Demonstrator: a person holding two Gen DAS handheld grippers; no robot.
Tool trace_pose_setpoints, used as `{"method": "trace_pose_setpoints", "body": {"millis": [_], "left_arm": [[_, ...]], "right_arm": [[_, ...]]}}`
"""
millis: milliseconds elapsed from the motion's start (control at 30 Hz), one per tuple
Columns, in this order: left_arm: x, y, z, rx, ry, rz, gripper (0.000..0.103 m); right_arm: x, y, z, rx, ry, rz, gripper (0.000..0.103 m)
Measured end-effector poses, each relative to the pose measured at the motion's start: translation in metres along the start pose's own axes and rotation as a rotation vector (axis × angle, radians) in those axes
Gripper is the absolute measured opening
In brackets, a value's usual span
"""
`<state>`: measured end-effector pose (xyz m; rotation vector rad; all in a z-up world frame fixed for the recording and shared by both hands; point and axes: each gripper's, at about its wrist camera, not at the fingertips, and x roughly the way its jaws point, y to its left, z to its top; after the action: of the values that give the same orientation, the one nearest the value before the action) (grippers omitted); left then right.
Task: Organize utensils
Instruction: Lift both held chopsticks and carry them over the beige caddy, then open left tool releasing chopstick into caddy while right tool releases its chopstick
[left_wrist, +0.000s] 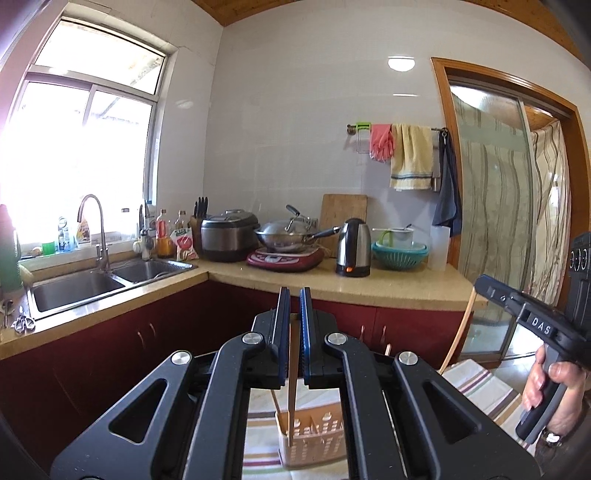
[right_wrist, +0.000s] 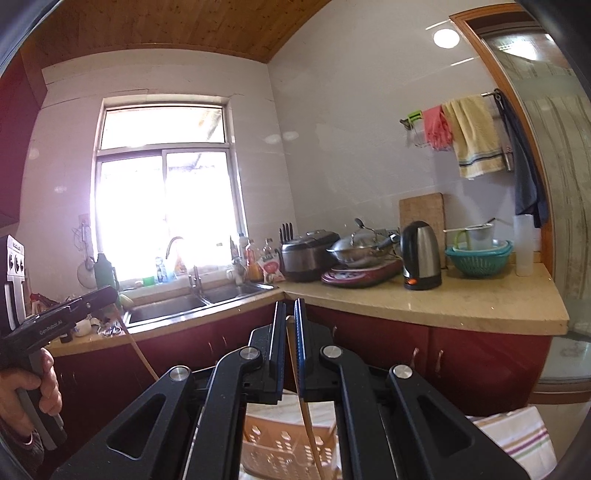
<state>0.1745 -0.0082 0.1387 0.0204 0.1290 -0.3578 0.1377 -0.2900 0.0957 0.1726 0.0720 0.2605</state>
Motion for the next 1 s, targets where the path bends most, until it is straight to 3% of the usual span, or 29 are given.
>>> {"method": "trace_pose_setpoints", "body": {"millis": [367,1000], "left_arm": [[0.046,0.001,-0.011,-0.031,0.004,-0.012,0.006],[0.141,0.035,-0.091,-0.089,0.211,0.022,0.006]], "right_arm": [[0.048,-0.002,-0.016,0.03,0.029,0.016,0.005],[0.117,-0.036,-0.086,0.146,0.195,-0.017,0.005]]}}
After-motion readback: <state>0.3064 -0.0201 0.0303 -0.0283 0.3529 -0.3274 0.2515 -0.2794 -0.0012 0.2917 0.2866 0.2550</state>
